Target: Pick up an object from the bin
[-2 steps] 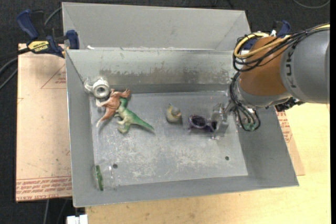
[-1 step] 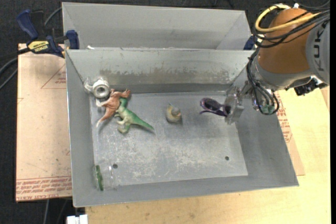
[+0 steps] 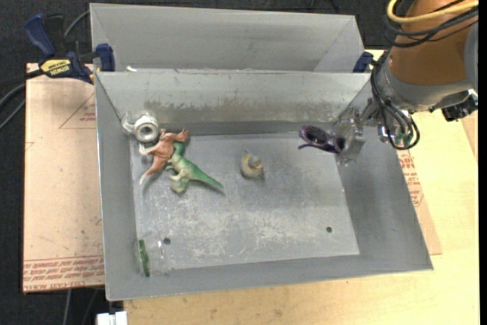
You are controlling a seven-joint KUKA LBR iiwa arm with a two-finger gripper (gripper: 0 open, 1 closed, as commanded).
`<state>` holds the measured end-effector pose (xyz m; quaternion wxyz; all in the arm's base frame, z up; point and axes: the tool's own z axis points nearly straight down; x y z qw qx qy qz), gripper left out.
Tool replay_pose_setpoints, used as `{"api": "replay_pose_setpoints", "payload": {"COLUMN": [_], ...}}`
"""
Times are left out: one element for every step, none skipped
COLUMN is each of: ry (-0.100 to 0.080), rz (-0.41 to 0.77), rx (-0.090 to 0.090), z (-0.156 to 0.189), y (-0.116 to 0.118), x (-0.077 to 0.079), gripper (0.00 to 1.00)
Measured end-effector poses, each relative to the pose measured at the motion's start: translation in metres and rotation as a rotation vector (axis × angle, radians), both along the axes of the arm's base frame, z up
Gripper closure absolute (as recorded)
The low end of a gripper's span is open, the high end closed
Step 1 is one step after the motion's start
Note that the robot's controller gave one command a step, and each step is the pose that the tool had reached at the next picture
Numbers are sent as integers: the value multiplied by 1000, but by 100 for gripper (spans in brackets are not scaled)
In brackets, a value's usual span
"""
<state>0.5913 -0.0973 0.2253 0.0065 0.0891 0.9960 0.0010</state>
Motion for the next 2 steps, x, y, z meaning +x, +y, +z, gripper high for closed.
{"api": "replay_pose_setpoints", "payload": {"ry": [8, -5], "rz": [-59, -69], "rx": [3, 0], "z": [-18, -129], "y": [2, -7], "x": [-13, 7], "gripper": [100, 100]}}
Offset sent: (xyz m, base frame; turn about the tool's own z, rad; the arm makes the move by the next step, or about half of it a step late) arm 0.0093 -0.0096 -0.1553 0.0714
